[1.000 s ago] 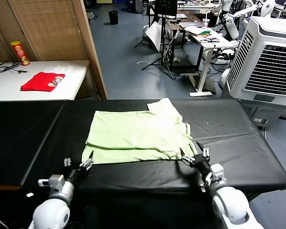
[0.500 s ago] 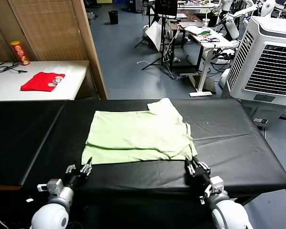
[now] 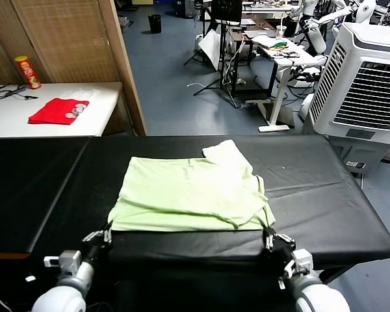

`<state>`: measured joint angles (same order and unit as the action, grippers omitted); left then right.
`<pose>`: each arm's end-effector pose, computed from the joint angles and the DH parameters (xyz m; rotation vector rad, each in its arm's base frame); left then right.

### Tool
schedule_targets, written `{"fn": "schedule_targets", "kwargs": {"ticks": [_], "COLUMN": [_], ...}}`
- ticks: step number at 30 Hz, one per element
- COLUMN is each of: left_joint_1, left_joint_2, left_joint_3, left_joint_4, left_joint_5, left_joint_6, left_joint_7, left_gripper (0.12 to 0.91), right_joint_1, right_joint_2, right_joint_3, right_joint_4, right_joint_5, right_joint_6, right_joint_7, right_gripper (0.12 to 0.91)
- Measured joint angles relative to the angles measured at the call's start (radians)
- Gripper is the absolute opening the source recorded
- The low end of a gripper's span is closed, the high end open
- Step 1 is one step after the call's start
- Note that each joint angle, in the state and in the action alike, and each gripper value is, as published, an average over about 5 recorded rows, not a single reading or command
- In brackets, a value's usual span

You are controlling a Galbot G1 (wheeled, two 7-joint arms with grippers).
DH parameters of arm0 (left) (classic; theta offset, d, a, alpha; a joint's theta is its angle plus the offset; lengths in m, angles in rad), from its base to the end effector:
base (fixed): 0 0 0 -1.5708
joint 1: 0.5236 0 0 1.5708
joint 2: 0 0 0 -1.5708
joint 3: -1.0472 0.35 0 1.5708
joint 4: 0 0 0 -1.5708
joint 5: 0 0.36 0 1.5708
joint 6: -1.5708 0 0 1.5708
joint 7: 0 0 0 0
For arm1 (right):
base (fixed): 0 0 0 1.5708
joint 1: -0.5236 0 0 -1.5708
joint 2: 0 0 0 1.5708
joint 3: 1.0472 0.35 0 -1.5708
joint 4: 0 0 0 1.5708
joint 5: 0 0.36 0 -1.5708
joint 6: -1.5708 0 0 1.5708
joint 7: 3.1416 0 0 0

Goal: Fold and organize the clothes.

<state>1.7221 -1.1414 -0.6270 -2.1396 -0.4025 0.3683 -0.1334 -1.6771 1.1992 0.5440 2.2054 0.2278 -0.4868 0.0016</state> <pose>0.1550 0.0934 -0.2891 -0.0179 -2.6631 -0.0892 0.1605 -0.0551 -0.2718 0.2372 -2.6265 0.1787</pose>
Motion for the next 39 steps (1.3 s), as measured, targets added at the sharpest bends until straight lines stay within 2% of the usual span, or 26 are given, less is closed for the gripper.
{"fn": "schedule_targets", "kwargs": {"ticks": [2,7,10,13,18,22,26,30,35,39], "left_joint_1": [0.03,0.082,0.09,0.062,-0.085,-0.256,-0.449,-0.644,-0.844,-0.944], "left_joint_2": [0.0,0.0,0.003,0.016,0.06,0.1,0.119,0.113,0.096,0.089], "left_joint_3": [-0.01,-0.037,-0.057,-0.068,-0.047,0.002,0.084,0.184,0.292,0.352], "left_joint_4": [-0.026,-0.09,-0.128,-0.146,-0.11,-0.013,0.138,0.313,0.516,0.637], "left_joint_5": [-0.005,-0.02,-0.043,-0.093,-0.182,-0.235,-0.295,-0.328,-0.342,-0.335], "left_joint_6": [0.012,0.055,0.075,0.087,0.091,0.089,0.096,0.106,0.115,0.123], "left_joint_7": [-0.009,-0.035,-0.041,-0.053,-0.075,-0.083,-0.089,-0.083,-0.059,-0.04], "left_gripper": [0.228,0.504,0.669,0.772,0.797,0.798,0.798,0.798,0.798,0.798], "right_joint_1": [-0.014,-0.015,0.025,0.116,0.34,0.545,0.748,0.923,1.071,1.139], "right_joint_2": [-0.005,-0.029,-0.053,-0.082,-0.12,-0.121,-0.089,-0.04,0.009,0.041], "right_joint_3": [0.004,0.023,0.032,0.019,-0.05,-0.152,-0.264,-0.35,-0.416,-0.444], "right_joint_4": [0.023,0.081,0.086,0.043,-0.109,-0.274,-0.475,-0.675,-0.861,-0.958], "right_joint_5": [0.008,0.066,0.114,0.144,0.16,0.169,0.173,0.179,0.2,0.216], "right_joint_6": [-0.008,-0.026,-0.005,0.025,0.052,0.054,0.042,0.006,-0.015,-0.016], "right_joint_7": [0.002,0.013,0.028,0.039,0.057,0.094,0.115,0.105,0.082,0.071], "right_gripper": [0.491,0.732,0.789,0.797,0.798,0.798,0.798,0.798,0.798,0.798]}}
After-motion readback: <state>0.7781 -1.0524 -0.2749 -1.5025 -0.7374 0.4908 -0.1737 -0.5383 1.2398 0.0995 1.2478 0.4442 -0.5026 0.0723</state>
